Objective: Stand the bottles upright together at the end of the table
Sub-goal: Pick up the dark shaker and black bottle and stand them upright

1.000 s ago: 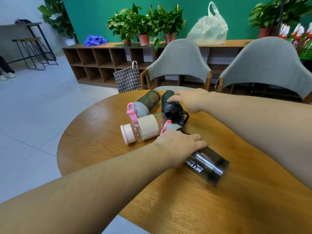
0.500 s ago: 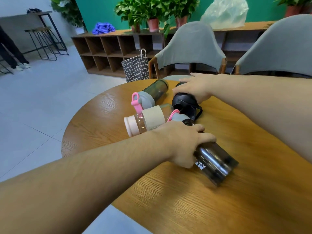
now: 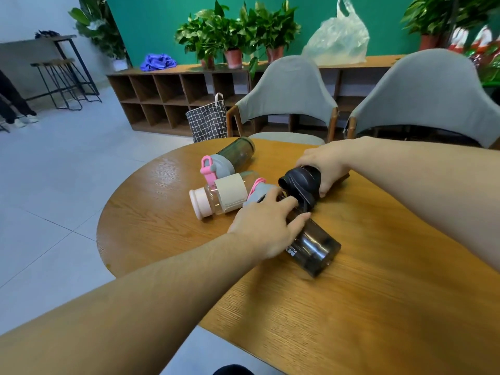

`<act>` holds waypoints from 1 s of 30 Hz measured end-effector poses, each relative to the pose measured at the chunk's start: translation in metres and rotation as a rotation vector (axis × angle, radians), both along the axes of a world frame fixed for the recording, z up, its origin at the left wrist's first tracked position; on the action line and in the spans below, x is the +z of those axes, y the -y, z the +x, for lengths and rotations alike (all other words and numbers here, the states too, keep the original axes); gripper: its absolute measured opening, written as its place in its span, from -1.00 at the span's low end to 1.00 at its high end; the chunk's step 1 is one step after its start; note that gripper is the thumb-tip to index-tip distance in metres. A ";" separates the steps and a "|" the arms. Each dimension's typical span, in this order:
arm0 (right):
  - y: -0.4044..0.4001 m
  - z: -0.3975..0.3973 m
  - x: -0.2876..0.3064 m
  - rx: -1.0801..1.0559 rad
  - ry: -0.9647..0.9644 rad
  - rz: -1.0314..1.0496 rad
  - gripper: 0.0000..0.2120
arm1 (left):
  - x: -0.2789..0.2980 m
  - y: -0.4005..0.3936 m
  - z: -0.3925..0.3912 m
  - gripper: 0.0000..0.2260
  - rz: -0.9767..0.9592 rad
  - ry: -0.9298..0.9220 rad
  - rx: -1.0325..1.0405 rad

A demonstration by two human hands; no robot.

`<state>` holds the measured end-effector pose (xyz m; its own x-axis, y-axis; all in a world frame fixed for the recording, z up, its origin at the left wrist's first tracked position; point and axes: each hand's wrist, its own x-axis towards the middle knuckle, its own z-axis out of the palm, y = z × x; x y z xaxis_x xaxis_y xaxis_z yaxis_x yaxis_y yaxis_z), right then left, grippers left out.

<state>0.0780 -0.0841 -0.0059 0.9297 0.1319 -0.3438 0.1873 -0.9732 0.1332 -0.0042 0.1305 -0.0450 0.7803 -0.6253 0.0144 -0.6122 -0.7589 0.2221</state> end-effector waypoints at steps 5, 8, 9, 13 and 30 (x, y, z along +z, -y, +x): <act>0.016 -0.037 0.002 -0.034 -0.032 0.030 -0.14 | -0.007 0.014 -0.014 -0.38 -0.198 -0.031 0.276; 0.024 -0.060 0.000 -0.090 -0.037 0.064 -0.17 | -0.005 0.025 -0.017 -0.25 -0.348 -0.169 0.461; 0.022 -0.064 -0.002 -0.086 -0.032 0.059 -0.17 | -0.006 0.026 -0.014 -0.20 -0.388 -0.214 0.515; 0.020 -0.084 -0.007 -0.079 -0.006 0.064 -0.11 | -0.009 0.027 -0.005 -0.07 -0.542 -0.365 0.663; 0.069 -0.213 0.006 -0.544 0.458 0.614 -0.15 | 0.016 0.062 -0.045 0.04 -0.941 -0.699 0.335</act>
<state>-0.1350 -0.1528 0.0003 0.9445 -0.3236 0.0562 -0.2576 -0.8361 -0.4843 -0.0488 0.0683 -0.0286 0.9221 -0.3630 -0.1341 0.0544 -0.2216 0.9736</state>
